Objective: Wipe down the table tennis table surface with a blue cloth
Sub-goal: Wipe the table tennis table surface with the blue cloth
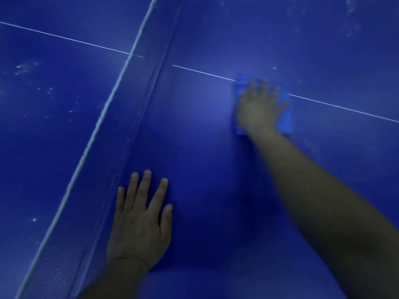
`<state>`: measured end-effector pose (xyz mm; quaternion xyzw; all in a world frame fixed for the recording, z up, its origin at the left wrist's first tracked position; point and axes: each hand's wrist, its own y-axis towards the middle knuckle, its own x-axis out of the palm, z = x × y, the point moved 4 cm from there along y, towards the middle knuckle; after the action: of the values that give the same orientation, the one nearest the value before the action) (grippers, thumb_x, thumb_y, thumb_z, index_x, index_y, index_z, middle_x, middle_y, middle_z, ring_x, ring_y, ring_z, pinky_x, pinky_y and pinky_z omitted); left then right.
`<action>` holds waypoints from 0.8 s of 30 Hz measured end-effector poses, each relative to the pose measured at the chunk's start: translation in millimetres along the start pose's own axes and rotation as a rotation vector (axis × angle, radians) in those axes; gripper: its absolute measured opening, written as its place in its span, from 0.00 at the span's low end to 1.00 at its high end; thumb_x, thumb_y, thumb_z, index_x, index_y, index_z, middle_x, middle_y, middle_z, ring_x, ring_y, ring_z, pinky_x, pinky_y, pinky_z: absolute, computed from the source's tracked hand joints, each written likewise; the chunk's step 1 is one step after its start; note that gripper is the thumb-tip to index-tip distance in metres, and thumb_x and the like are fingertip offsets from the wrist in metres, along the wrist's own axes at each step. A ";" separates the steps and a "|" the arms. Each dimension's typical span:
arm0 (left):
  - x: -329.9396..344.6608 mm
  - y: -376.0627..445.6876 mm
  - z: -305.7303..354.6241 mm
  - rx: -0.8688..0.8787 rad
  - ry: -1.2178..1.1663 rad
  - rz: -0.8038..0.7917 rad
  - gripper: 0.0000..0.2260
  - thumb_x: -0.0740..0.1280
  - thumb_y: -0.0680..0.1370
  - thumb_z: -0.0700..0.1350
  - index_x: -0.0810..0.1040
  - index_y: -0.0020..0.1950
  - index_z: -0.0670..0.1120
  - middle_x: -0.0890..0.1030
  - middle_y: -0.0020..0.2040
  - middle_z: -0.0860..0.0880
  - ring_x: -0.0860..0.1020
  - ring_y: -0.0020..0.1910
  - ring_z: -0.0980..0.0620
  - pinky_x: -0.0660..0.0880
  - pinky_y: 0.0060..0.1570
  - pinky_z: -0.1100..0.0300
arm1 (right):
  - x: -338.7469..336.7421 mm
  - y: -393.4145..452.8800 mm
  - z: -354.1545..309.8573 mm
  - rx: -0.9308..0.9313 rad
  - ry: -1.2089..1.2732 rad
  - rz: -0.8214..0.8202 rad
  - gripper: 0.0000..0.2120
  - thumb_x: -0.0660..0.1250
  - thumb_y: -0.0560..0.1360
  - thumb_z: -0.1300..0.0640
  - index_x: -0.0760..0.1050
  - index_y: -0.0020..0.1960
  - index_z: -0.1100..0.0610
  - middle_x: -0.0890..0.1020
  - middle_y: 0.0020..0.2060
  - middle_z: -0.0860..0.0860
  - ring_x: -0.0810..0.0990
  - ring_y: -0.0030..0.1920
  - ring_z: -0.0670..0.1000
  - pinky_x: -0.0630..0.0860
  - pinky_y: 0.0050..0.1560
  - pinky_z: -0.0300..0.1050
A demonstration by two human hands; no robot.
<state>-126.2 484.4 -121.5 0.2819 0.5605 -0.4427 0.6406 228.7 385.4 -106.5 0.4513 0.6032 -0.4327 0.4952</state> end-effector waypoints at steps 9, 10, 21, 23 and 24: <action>-3.2 -0.1 0.7 -0.035 0.012 -0.012 0.29 0.43 0.82 0.63 0.58 0.80 0.52 0.54 0.82 0.45 0.47 0.82 0.47 0.39 0.78 0.49 | -18.8 22.2 100.2 -0.097 -0.125 0.015 0.27 0.43 0.83 0.43 0.53 0.81 0.45 0.54 0.81 0.50 0.51 0.80 0.62 0.49 0.73 0.74; -3.2 0.3 1.1 -0.036 0.020 -0.016 0.30 0.42 0.82 0.64 0.57 0.80 0.52 0.54 0.82 0.45 0.46 0.82 0.47 0.38 0.78 0.49 | -27.9 31.9 133.0 0.076 -0.042 0.016 0.26 0.44 0.83 0.43 0.52 0.81 0.44 0.53 0.81 0.49 0.49 0.80 0.61 0.46 0.74 0.74; -7.5 -12.2 32.3 -0.183 0.015 -0.121 0.36 0.35 0.77 0.68 0.42 0.82 0.54 0.38 0.82 0.46 0.35 0.80 0.48 0.34 0.77 0.44 | -26.0 -34.3 119.9 -0.551 -0.239 -0.110 0.33 0.36 0.77 0.38 0.54 0.81 0.44 0.55 0.81 0.48 0.51 0.80 0.58 0.48 0.75 0.69; 0.0 -23.3 52.6 -0.171 0.020 -0.137 0.35 0.34 0.77 0.70 0.38 0.81 0.57 0.37 0.82 0.47 0.33 0.79 0.47 0.34 0.76 0.42 | -40.2 2.4 171.0 -0.274 -0.174 -0.076 0.30 0.40 0.80 0.39 0.52 0.81 0.43 0.53 0.81 0.48 0.49 0.80 0.59 0.47 0.75 0.70; 4.7 -26.7 58.7 -0.165 0.041 -0.143 0.35 0.34 0.76 0.72 0.37 0.80 0.59 0.36 0.82 0.47 0.32 0.79 0.46 0.34 0.76 0.41 | -41.8 6.8 185.2 -0.200 -0.124 -0.073 0.29 0.42 0.81 0.40 0.52 0.81 0.43 0.53 0.81 0.48 0.49 0.80 0.59 0.47 0.75 0.70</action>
<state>-122.4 420.9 -110.0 0.1966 0.6267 -0.4337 0.6168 277.9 202.6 -90.8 0.3498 0.6278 -0.4152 0.5578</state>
